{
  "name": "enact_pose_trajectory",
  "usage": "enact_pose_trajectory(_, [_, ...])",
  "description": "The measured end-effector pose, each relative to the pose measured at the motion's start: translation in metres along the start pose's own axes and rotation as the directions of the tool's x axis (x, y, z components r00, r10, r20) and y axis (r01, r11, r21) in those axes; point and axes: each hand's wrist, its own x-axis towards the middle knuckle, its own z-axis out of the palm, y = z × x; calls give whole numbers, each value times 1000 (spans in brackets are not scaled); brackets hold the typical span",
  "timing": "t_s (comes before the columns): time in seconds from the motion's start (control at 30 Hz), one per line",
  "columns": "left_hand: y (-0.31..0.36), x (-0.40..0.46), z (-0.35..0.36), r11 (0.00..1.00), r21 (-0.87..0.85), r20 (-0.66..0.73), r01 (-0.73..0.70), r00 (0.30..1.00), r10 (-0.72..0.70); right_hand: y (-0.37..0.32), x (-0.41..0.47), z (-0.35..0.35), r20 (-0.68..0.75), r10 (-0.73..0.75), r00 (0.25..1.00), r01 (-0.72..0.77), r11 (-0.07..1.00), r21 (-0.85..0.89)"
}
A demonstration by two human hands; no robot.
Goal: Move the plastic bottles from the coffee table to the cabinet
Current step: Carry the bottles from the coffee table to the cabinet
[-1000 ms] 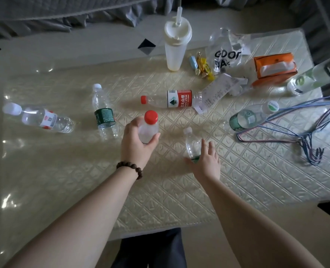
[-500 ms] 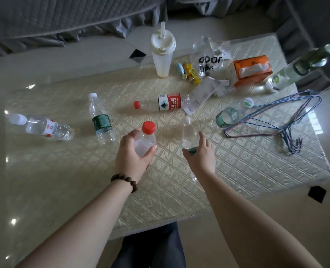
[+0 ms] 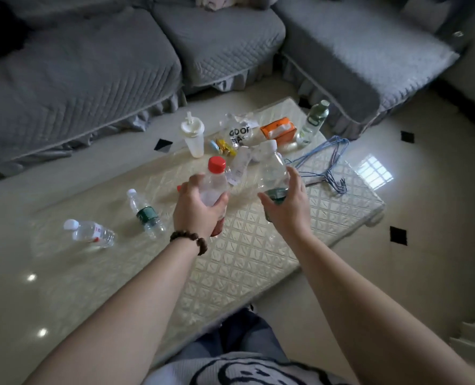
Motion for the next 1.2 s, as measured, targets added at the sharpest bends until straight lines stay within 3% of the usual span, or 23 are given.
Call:
enact_pose_trajectory(0.23, [34, -40, 12, 992, -39, 130, -118, 984, 122, 16, -65, -45, -236, 124, 964, -102, 990, 101])
enact_pose_trajectory(0.47, [62, -91, 65, 964, -86, 353, -251, 897, 265, 74, -142, -91, -449, 295, 844, -245, 955, 167])
enact_pose_trajectory(0.67, [105, -157, 119, 919, -182, 573, -351, 721, 389, 134, -221, -142, -589, 490, 643, -435, 866, 246])
enact_pose_trajectory(0.8, [140, -212, 156, 868, -247, 681, -430, 561, 471, 174, -270, -178, -678, 562, 474, -495, 807, 322])
enact_pose_trajectory(1.07, [211, -325, 248, 799, -334, 795, -501, 305, 524, 266, -339, -250, -744, 645, 175, -549, 691, 470])
enact_pose_trajectory(1.2, [251, -385, 306, 785, -345, 834, -514, 215, 508, 318, -362, -295, -747, 660, 84, -564, 649, 510])
